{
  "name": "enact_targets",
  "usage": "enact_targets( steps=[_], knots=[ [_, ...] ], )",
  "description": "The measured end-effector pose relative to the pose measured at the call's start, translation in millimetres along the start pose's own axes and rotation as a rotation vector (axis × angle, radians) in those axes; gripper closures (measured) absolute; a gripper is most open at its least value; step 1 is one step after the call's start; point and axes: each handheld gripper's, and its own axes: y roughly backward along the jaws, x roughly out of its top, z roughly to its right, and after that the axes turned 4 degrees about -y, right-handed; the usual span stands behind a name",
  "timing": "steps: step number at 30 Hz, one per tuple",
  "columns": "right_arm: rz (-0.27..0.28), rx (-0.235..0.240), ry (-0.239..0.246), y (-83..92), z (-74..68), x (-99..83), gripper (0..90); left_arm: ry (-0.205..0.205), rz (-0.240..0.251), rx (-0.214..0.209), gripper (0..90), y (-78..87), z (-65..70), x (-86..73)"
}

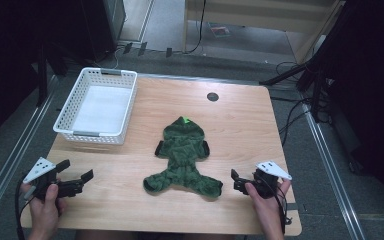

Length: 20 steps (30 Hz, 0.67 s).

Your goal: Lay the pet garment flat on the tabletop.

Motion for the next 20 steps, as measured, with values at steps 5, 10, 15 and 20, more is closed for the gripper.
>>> enact_targets(
  steps=[5, 10, 15, 20],
  knots=[
    [0.004, -0.008, -0.023, 14.6, 19.2, -9.6, 0.0, 0.016, 0.001, 0.047, 0.0, 6.1, -18.0, -2.0],
    [0.011, -0.034, -0.026, 24.0, 34.5, -22.2, 0.0, 0.029, 0.007, 0.072, 0.0, 10.7, -31.9, -3.7],
    [0.017, -0.071, -0.046, 31.5, 49.1, -33.8, 0.0, 0.044, 0.003, 0.067, 0.0, 9.2, -35.4, -6.2],
    [0.023, -0.075, -0.065, 33.2, 53.7, -37.3, 0.0, 0.004, -0.021, 0.068, 0.0, 0.5, -30.1, -7.3]
  ],
)
